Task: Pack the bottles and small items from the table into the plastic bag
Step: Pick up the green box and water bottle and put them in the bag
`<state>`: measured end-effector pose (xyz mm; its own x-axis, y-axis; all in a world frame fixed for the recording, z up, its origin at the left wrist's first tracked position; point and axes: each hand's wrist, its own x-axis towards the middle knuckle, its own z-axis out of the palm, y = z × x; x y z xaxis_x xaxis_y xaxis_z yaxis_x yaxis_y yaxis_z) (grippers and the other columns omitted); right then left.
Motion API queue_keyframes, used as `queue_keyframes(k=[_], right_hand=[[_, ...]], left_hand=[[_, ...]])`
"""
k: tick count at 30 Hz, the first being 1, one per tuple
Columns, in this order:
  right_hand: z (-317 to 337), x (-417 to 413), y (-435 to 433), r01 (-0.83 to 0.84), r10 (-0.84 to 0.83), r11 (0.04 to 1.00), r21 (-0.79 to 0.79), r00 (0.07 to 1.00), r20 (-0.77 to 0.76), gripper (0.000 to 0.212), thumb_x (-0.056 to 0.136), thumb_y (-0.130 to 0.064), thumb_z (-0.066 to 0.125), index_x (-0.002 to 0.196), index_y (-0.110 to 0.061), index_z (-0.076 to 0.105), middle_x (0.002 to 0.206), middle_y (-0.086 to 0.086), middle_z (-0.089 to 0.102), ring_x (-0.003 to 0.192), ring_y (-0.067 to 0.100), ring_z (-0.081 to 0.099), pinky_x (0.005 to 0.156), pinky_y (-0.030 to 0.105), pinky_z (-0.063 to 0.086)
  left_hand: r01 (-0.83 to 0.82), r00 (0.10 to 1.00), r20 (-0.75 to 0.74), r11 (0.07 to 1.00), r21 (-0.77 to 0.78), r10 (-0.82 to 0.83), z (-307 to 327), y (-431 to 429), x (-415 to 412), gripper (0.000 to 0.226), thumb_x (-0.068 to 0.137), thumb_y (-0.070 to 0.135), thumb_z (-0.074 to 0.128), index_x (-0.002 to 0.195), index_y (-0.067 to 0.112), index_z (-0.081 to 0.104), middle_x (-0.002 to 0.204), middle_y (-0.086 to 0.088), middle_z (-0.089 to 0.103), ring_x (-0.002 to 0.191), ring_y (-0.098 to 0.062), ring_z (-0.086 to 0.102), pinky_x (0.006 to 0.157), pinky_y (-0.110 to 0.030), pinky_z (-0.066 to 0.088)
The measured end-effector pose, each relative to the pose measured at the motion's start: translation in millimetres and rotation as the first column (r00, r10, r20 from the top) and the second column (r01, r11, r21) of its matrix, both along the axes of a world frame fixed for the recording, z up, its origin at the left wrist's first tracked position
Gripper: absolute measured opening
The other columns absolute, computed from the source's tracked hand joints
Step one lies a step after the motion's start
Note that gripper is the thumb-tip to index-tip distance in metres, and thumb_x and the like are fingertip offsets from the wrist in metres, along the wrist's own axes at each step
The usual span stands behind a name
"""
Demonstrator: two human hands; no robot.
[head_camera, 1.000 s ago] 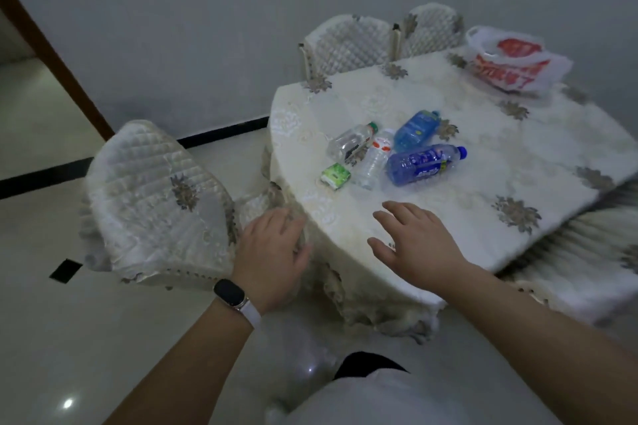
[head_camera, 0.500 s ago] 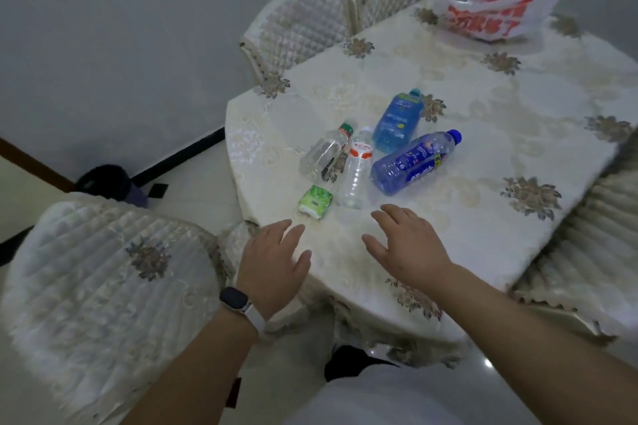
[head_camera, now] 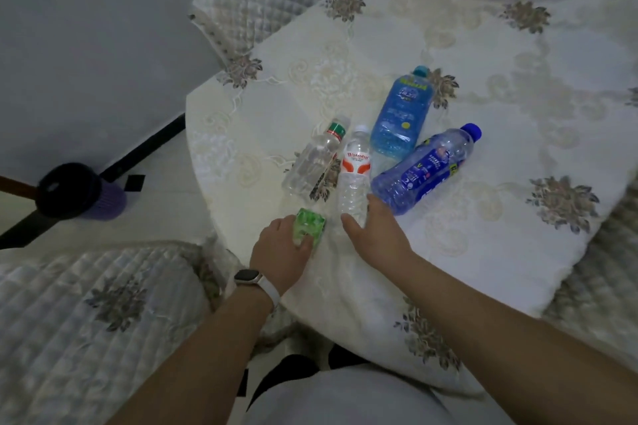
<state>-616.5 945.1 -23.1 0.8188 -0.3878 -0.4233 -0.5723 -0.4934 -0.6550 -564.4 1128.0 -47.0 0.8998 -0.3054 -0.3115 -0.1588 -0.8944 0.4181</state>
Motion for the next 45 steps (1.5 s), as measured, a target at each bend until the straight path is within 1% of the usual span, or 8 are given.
queue_keyframes(k=[5, 11, 14, 18, 23, 29, 39, 45], right_hand=[[-40, 25, 2, 0.149, -0.147, 0.986, 0.072, 0.989, -0.023, 0.076, 0.072, -0.073, 0.054, 0.130, -0.025, 0.046, 0.116, 0.000, 0.062, 0.103, 0.018, 0.062, 0.089, 0.044, 0.054], [-20, 48, 20, 0.349, -0.344, 0.937, 0.015, 0.929, -0.141, 0.093, 0.055, -0.068, 0.061, 0.129, -0.016, 0.045, 0.115, 0.006, 0.062, 0.102, 0.027, 0.063, 0.088, 0.044, 0.054], [-18, 49, 19, 0.387, -0.373, 0.921, 0.055, 0.912, -0.168, 0.077, 0.053, -0.060, 0.063, 0.118, -0.020, 0.057, 0.100, 0.001, 0.068, 0.089, 0.020, 0.067, 0.081, 0.038, 0.057], [-1, 28, 27, 0.503, -0.481, 0.834, 0.228, 0.864, -0.146, 0.023, 0.080, -0.030, 0.071, 0.101, -0.026, 0.062, 0.092, -0.005, 0.067, 0.085, 0.014, 0.067, 0.076, 0.031, 0.056], [9, 1, 43, 0.629, -0.577, 0.689, 0.360, 0.777, -0.253, 0.029, 0.082, -0.027, 0.066, 0.105, -0.008, 0.066, 0.101, 0.017, 0.072, 0.087, 0.031, 0.072, 0.077, 0.047, 0.061], [36, -32, 56, 0.628, -0.634, 0.588, 0.510, 0.749, -0.192, 0.022, 0.090, -0.016, 0.061, 0.108, -0.003, 0.064, 0.104, 0.024, 0.069, 0.086, 0.034, 0.071, 0.074, 0.049, 0.061], [95, -87, 36, 0.521, -0.776, 0.486, 0.702, 0.627, 0.072, 0.036, 0.077, -0.009, 0.070, 0.111, -0.005, 0.059, 0.095, 0.017, 0.067, 0.078, 0.033, 0.067, 0.075, 0.056, 0.055], [123, -164, 5, 0.421, -0.850, 0.431, 0.798, 0.487, 0.202, 0.041, 0.061, -0.003, 0.060, 0.101, -0.013, 0.060, 0.082, 0.004, 0.068, 0.071, 0.018, 0.066, 0.066, 0.034, 0.052]], left_hand=[[0.065, 0.997, 0.041, 0.998, 0.008, -0.066, -17, -2, 13, 0.061, 0.083, 0.048, 0.066, 0.132, 0.013, 0.051, 0.116, -0.010, 0.055, 0.106, -0.031, 0.049, 0.082, -0.038, 0.042], [0.082, 0.995, -0.053, 0.991, -0.104, -0.088, -22, 4, 25, 0.051, 0.080, 0.046, 0.071, 0.116, 0.013, 0.058, 0.107, -0.009, 0.055, 0.096, -0.028, 0.055, 0.073, -0.032, 0.040], [0.108, 0.989, -0.086, 0.985, -0.132, -0.120, -20, 9, 30, 0.040, 0.083, 0.042, 0.069, 0.109, 0.012, 0.059, 0.104, -0.008, 0.056, 0.091, -0.028, 0.058, 0.069, -0.032, 0.040], [0.194, 0.971, -0.100, 0.960, -0.204, -0.218, -18, 18, 36, 0.028, 0.088, 0.033, 0.064, 0.106, 0.012, 0.059, 0.102, -0.007, 0.056, 0.090, -0.026, 0.057, 0.070, -0.034, 0.043], [0.173, 0.966, -0.129, 0.931, -0.323, -0.224, -7, 21, 44, 0.012, 0.089, 0.027, 0.062, 0.088, 0.024, 0.050, 0.085, 0.004, 0.056, 0.076, -0.019, 0.056, 0.061, -0.030, 0.035], [0.181, 0.957, -0.133, 0.891, -0.416, -0.257, 16, 25, 39, 0.015, 0.088, 0.029, 0.063, 0.082, 0.023, 0.050, 0.076, 0.003, 0.058, 0.066, -0.016, 0.055, 0.053, -0.030, 0.038], [0.268, 0.937, -0.048, 0.799, -0.538, -0.346, 64, -20, 4, 0.012, 0.087, 0.027, 0.067, 0.087, 0.021, 0.056, 0.078, 0.003, 0.061, 0.070, -0.016, 0.057, 0.060, -0.033, 0.043], [0.340, 0.895, -0.041, 0.741, -0.579, -0.443, 90, -73, -61, 0.012, 0.086, 0.024, 0.069, 0.085, 0.026, 0.058, 0.077, 0.007, 0.064, 0.071, -0.005, 0.060, 0.060, -0.024, 0.044]])
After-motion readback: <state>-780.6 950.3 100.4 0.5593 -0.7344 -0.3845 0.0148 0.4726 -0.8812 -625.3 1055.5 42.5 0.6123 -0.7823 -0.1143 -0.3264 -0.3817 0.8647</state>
